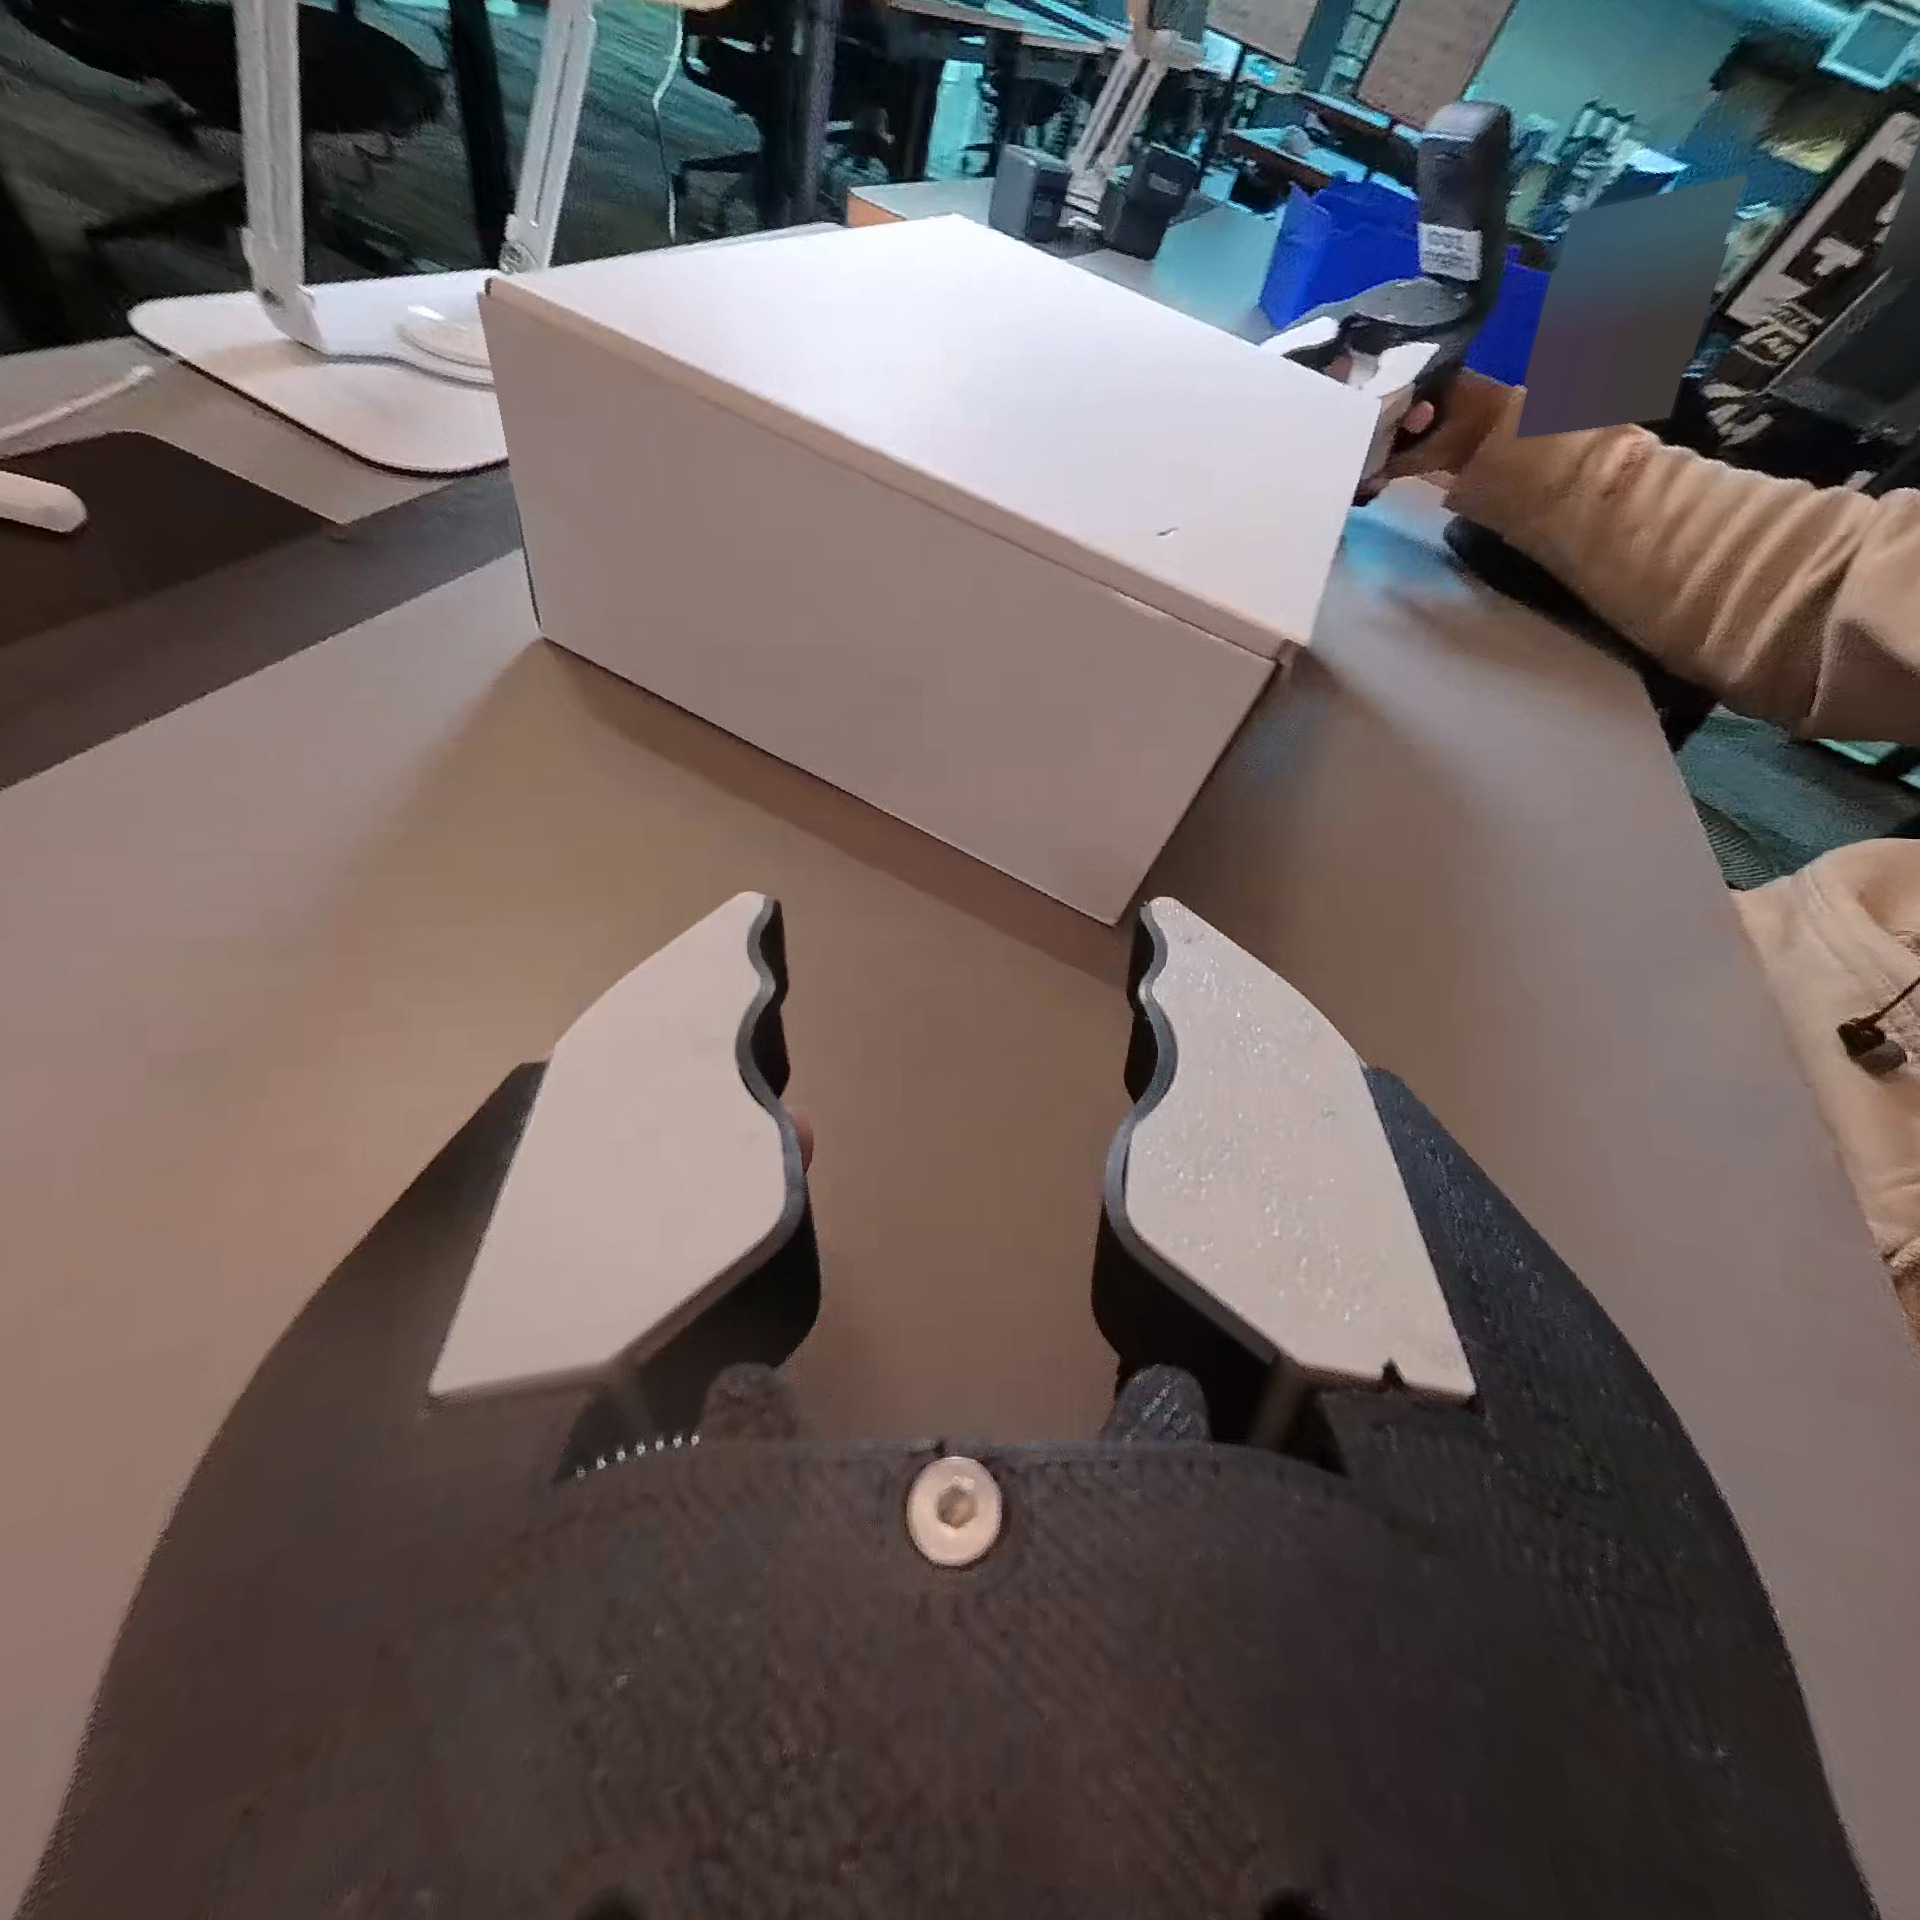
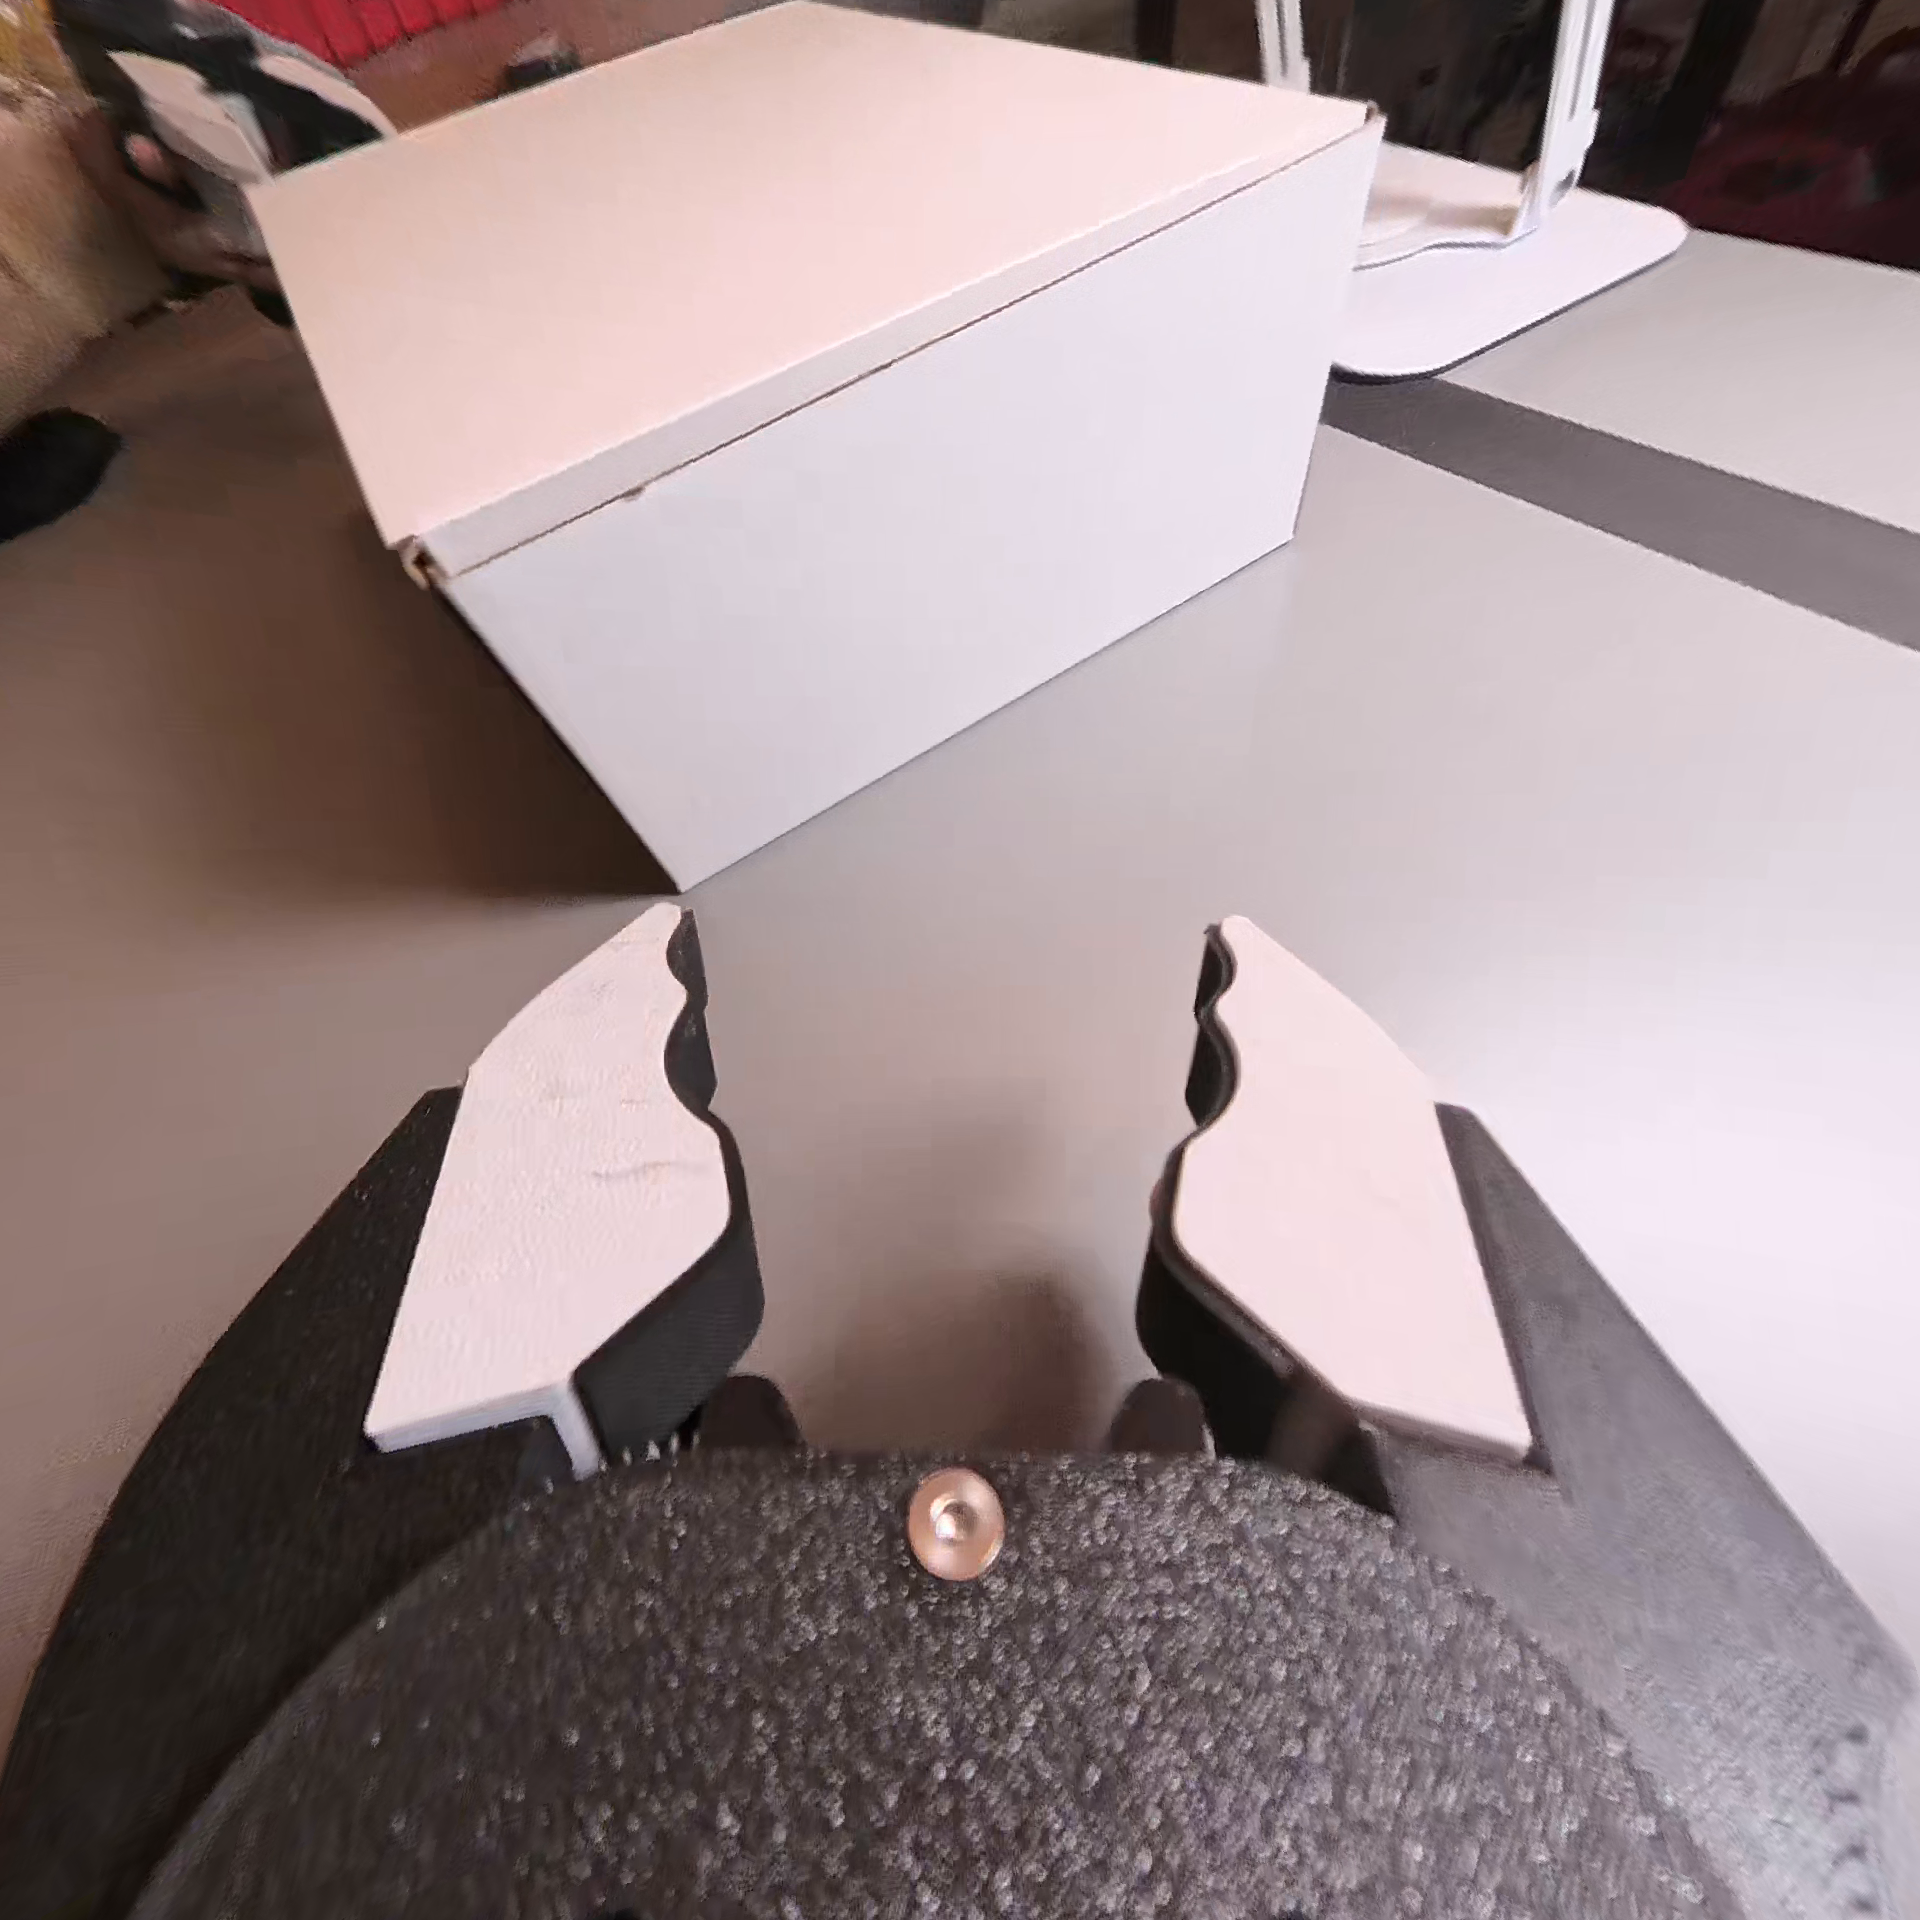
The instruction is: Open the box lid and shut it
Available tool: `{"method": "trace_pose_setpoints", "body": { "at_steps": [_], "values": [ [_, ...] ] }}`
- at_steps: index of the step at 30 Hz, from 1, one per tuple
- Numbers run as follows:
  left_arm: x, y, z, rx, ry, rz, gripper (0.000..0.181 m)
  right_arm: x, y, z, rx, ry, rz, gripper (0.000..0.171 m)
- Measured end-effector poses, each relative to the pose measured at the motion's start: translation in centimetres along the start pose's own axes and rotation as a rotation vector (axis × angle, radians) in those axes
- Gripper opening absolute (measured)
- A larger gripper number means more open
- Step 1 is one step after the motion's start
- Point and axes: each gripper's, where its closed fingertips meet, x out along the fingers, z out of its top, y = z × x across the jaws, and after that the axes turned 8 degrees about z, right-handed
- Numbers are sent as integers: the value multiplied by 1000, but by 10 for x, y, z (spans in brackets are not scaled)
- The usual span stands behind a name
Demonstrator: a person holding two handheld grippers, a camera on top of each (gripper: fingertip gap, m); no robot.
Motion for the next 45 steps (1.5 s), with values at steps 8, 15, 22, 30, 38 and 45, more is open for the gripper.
{"method": "trace_pose_setpoints", "body": {
  "at_steps": [8, 15, 22, 30, 38, 45],
  "values": [
    [61, 38, -4, -85, 145, -226, 56, 24, -53, 14, 110, 47, 145, 89],
    [113, 79, 28, -96, 151, -323, 55, 57, -106, 35, 145, 138, 206, 86],
    [160, 115, 61, -94, 133, -333, 56, 108, -143, 62, 130, 191, 250, 81],
    [178, 113, 62, -123, 199, -481, 49, 127, -140, 64, 110, 270, 391, 72],
    [161, 93, 67, -134, 186, -670, 43, 118, -118, 62, 129, 353, 545, 70],
    [145, 87, 75, -137, 105, -725, 38, 112, -109, 69, 145, 368, 606, 66]
  ]
}}
